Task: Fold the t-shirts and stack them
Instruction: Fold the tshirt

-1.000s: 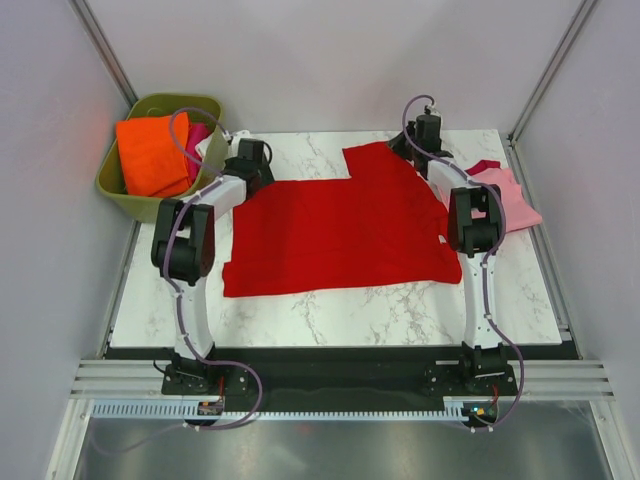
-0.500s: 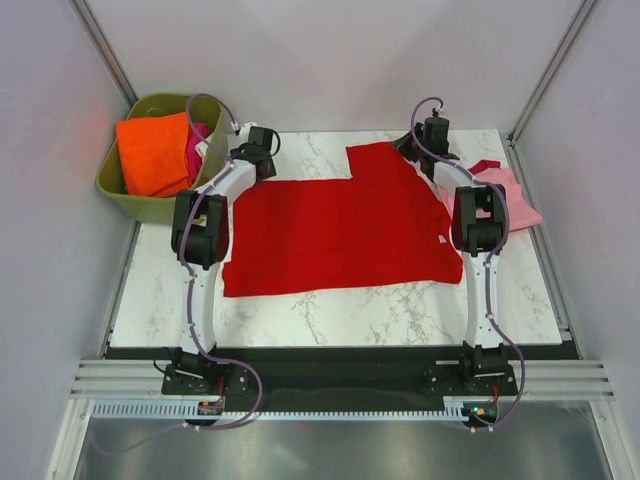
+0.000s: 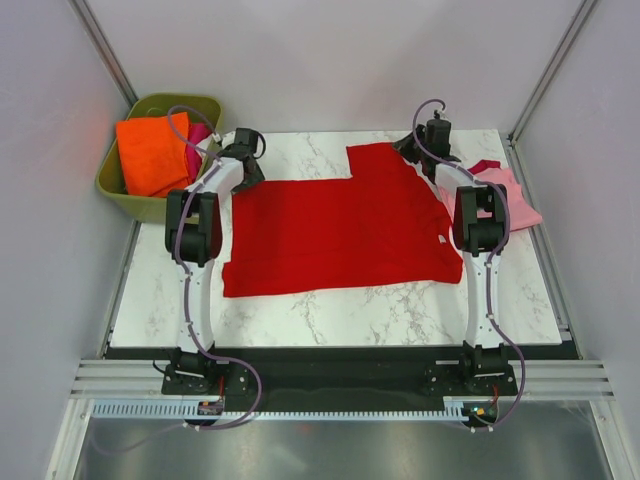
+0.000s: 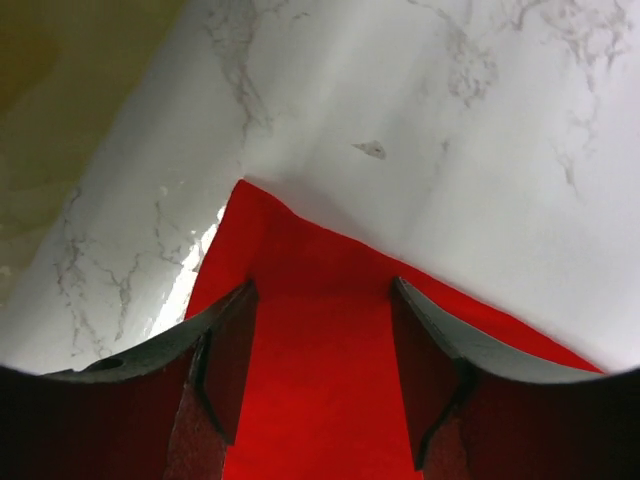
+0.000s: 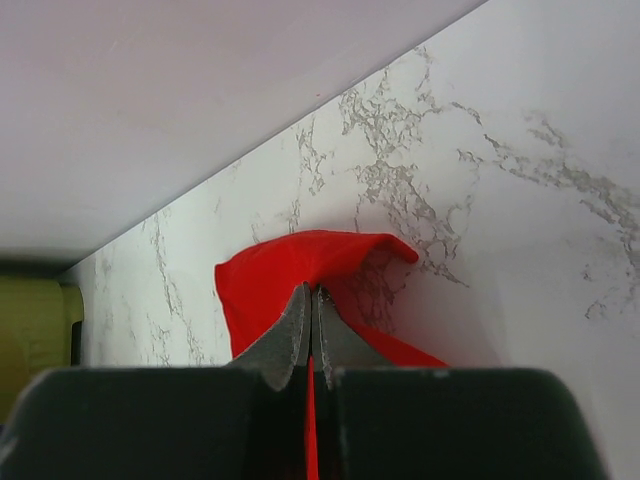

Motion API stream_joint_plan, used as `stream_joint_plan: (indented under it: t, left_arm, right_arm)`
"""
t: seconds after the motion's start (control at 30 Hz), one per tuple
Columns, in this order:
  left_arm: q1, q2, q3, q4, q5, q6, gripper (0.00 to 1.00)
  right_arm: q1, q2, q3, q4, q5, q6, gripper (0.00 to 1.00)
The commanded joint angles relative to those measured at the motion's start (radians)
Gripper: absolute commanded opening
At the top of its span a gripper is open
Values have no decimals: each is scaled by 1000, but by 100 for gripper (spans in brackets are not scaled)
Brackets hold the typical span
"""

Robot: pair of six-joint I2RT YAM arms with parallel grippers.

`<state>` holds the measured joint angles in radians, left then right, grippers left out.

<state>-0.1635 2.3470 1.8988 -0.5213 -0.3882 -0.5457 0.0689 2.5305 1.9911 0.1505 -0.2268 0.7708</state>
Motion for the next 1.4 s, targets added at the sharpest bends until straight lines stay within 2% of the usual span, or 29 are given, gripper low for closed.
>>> stream_joint_plan:
  t: [0.0, 0.07, 0.17, 0.2, 0.27, 0.3, 0.47, 0.63, 0.73, 0.77, 0.83, 0.87, 0.97, 1.07, 1.2, 1.37]
  left_arm:
    - [32, 17, 34, -39, 46, -105, 63]
    - [32, 20, 36, -39, 48, -106, 61]
    - [33, 24, 40, -37, 61, -99, 48]
    - [33, 25, 40, -37, 64, -96, 34]
    - [32, 21, 40, -36, 68, -88, 19]
    - [32, 20, 40, -33, 69, -85, 7]
    - [25, -1, 29, -14, 55, -59, 2]
    - [2, -38, -12, 13, -21, -39, 2]
    - [4, -58, -38, 24, -17, -36, 4]
    - [2, -61, -43, 27, -17, -36, 23]
    - [2, -63, -52, 32, -11, -40, 38]
    - [2, -58, -52, 35, -5, -40, 52]
    - [4, -52, -52, 33, 29, -53, 56]
    - [5, -57, -66, 44, 31, -65, 70]
    - [7, -43, -64, 46, 44, -71, 68]
    - [28, -25, -61, 47, 114, -80, 51]
  right_arm:
    - [-6, -79, -17, 54, -14, 2, 0]
    - [-6, -76, -15, 57, -19, 4, 0]
    - [-6, -75, -15, 57, -20, 5, 0]
    - [-6, -78, -17, 57, -20, 5, 0]
    - [-6, -81, -18, 55, -22, 4, 0]
    - [-6, -82, -20, 55, -22, 1, 0]
    - [-9, -102, -14, 40, -32, -21, 0]
    - [-12, -151, -27, 18, -68, -50, 0]
    - [-14, -176, -49, 18, -80, -53, 0]
    - [-15, -180, -51, 18, -83, -59, 0]
    - [-15, -182, -57, 20, -88, -59, 0]
    - [-15, -182, -58, 18, -89, -57, 0]
    - [-15, -171, -57, 21, -95, -53, 0]
    - [-14, -165, -51, 23, -108, -47, 0]
    - [-14, -165, -54, 24, -108, -47, 0]
    - [-17, -164, -63, 37, -114, -42, 0]
